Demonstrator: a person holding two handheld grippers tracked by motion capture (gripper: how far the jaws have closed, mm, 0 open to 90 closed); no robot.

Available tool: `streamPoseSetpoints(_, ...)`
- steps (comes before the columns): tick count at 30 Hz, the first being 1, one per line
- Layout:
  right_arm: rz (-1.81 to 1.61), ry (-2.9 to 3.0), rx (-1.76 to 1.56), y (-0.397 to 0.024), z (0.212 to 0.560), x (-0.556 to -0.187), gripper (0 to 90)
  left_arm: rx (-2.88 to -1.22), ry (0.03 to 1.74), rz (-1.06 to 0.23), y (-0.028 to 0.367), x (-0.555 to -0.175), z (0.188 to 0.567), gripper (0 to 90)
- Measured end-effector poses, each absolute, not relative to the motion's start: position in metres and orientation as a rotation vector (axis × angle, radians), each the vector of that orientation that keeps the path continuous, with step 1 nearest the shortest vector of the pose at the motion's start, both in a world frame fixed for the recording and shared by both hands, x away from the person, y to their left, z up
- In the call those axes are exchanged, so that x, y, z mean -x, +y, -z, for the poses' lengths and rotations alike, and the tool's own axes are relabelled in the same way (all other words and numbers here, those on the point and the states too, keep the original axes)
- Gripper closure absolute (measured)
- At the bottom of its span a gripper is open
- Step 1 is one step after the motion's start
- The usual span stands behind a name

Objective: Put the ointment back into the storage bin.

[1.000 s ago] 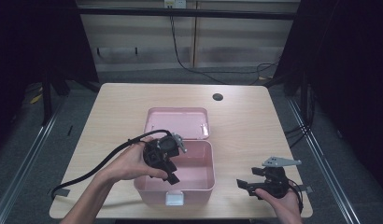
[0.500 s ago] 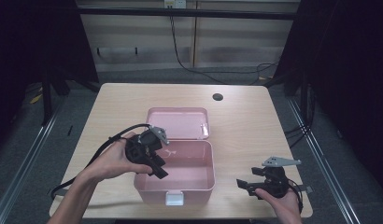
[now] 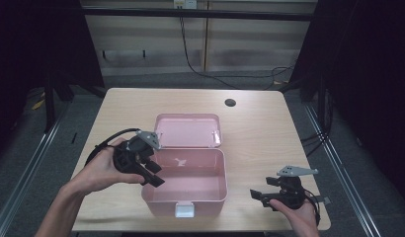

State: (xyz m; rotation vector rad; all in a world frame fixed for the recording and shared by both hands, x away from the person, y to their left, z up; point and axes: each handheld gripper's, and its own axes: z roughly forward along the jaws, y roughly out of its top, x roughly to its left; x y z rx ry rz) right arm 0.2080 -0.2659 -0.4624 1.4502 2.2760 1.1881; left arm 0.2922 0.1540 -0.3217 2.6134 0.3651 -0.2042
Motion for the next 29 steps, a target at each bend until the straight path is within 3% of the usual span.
streamPoseSetpoints(29, -1.162, 2.303, -1.459, -0.264, 0.465, -0.209, 16.1, -2.376, 0.49, 0.168, 0.234, -0.283, 0.348, 51.4)
